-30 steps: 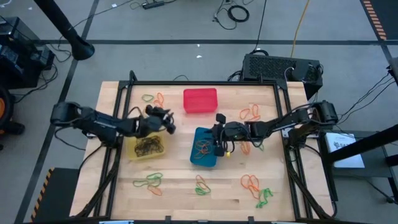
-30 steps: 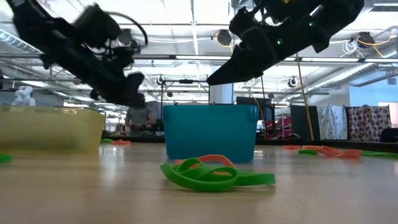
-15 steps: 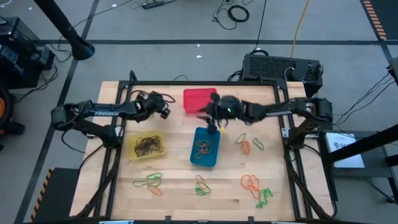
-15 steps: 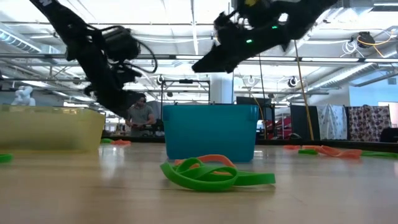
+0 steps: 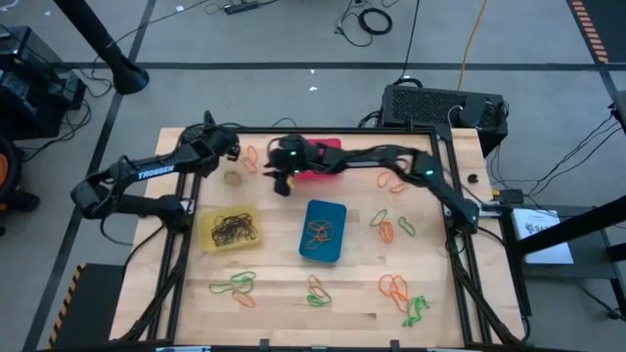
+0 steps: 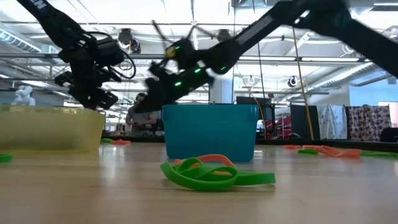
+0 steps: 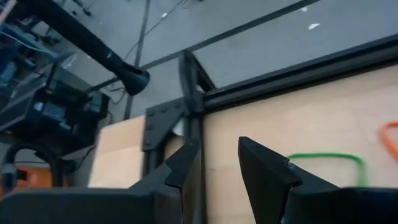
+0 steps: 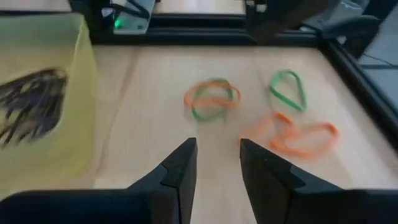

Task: Sort rubber bands into baskets
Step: Put the orange rubber band into the blue bin

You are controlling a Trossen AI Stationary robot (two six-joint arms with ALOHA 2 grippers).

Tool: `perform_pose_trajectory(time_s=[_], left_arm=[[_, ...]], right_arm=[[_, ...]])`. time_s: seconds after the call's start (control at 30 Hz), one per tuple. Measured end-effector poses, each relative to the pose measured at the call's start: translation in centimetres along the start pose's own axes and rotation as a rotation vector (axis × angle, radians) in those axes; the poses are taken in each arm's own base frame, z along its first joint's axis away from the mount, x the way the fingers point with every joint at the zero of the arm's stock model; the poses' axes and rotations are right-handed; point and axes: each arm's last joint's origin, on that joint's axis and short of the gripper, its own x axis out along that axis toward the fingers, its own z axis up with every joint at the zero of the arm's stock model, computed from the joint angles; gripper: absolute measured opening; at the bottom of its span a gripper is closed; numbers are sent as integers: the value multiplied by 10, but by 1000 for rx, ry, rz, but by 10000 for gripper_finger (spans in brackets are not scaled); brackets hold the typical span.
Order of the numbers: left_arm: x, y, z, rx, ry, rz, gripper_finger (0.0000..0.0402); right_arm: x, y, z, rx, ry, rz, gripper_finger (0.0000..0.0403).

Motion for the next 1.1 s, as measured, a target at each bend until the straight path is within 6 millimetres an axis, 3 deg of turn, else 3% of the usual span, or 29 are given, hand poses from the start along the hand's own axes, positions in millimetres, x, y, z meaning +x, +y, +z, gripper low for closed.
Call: perform_pose_trajectory(time_s=[0.2,0.4,0.6,0.83,1.0,1.1], left_arm=[[1,-1,-2,59,29,-46,118],[1,-2,-3,68,46,-72,118],[1,-4,-4,68,62,-134,118],[0,-28,-11,230,95,-533,118],[3,-40,-12,299,84,-695,118],[6,-44,-15,314,119,-765,118]], right_arm=[[50,-9,-11,51,31,-55,116],[50,-13,1,-29,50,-119,116],[49,-11,-1,-117,94,-114,116],[24,-8,8,-172,291,-96,116],[-28,-11,40,-155,442,-85,116],[-57,-13,48,-132,558,-69,116]])
